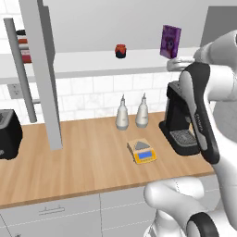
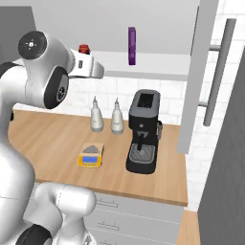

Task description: Pick the cereal and place it on the digital scale for weighing, and close the cabinet.

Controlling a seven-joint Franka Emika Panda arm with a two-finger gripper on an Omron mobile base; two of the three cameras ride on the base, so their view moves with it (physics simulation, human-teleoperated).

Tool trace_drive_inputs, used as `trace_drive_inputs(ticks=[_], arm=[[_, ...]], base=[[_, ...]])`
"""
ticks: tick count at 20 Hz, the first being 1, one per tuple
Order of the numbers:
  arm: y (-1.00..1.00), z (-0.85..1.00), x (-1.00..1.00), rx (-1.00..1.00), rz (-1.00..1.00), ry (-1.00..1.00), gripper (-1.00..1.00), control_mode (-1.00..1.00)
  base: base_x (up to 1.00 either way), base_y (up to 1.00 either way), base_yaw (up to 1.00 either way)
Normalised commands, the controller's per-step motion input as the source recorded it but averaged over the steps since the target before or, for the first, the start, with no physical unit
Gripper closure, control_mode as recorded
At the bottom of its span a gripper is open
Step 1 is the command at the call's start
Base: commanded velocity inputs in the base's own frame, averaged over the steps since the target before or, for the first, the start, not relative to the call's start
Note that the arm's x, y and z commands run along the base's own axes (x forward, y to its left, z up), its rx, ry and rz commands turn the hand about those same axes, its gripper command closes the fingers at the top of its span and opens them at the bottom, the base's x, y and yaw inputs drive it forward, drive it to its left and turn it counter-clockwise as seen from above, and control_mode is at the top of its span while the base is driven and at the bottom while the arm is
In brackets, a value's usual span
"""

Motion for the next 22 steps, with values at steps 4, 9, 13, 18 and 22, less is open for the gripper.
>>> trace_drive_inputs(ticks=[4, 9, 13, 18, 22], arm=[[-0.32, 0.51, 0.06, 0.0, -0.02, -0.29, -1.0, -1.0], [-0.27, 0.13, 0.1, 0.02, 0.0, -0.42, -1.0, -1.0], [-0.3, 0.0, 0.27, 0.04, 0.0, -0.22, -1.0, -1.0], [-0.4, -0.01, 0.36, 0.01, 0.0, -0.02, -1.0, -1.0], [-0.42, 0.0, 0.44, 0.04, 0.0, -0.02, -1.0, -1.0]], base=[[0.0, 0.0, 0.0], [0.0, 0.0, 0.0], [0.0, 0.0, 0.0], [0.0, 0.0, 0.0], [0.0, 0.0, 0.0]])
